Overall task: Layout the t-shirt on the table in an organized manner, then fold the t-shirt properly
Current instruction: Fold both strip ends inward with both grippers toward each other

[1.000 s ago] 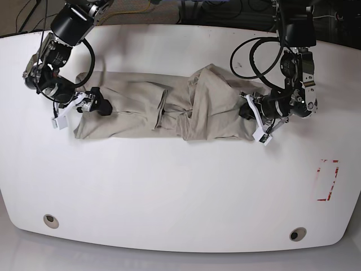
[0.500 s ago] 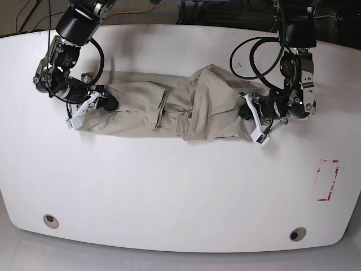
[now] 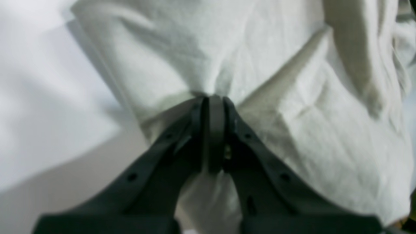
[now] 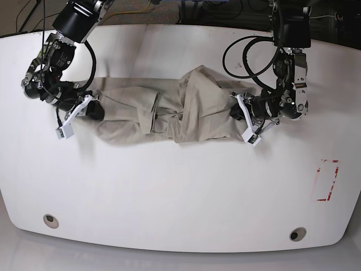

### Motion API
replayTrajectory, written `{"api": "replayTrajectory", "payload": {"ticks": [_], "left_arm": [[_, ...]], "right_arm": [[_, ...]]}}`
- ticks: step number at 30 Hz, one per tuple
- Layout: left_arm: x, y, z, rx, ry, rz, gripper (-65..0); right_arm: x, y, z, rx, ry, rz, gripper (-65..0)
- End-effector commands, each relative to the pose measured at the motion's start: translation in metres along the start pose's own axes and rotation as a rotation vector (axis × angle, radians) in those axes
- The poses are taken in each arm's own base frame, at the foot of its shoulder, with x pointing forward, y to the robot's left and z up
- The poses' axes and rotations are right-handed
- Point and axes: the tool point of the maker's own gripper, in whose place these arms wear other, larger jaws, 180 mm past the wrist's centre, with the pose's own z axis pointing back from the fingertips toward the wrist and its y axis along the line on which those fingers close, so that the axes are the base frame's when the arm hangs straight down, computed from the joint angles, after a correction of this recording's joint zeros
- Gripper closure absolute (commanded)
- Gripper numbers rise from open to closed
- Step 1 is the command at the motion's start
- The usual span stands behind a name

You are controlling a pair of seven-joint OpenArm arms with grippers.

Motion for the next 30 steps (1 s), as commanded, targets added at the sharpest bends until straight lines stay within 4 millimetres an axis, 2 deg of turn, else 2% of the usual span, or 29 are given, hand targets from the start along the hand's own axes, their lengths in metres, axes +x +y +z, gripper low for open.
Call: {"api": "replayTrajectory", "payload": {"ticks": [1, 7, 12, 16, 23, 30], "left_arm": [[-0.009, 0.002, -0.001, 0.018, 0.060, -0.012, -1.1], [-0.003, -0.016, -0.011, -0.007, 0.049, -0.010, -1.1], [0.003, -0.029, -0.022, 0.011, 0.084, -0.080, -1.1], [0.006, -0.041, -0.028, 0.010, 0.102, -0.120, -1.1], [0.009, -0.049, -0.031, -0.003, 0.098, -0.127, -1.1], [0.010, -0.048, -0.031, 0.000, 0.095, -0.126, -1.1]], "right_arm": [[0.025, 0.004, 0.015, -0.025, -0.057, 0.073, -7.5], [0.048, 0.029, 0.022, -0.027, -0.101, 0.197, -7.5], [0.067, 0.073, 0.023, 0.016, -0.128, 0.364, -7.5], [0.065, 0.108, 0.011, 0.094, -0.126, 0.420, -7.5], [0.060, 0.148, -0.006, 0.198, -0.118, 0.441, -7.8], [0.055, 0.177, -0.016, 0.272, -0.114, 0.453, -7.9]]}}
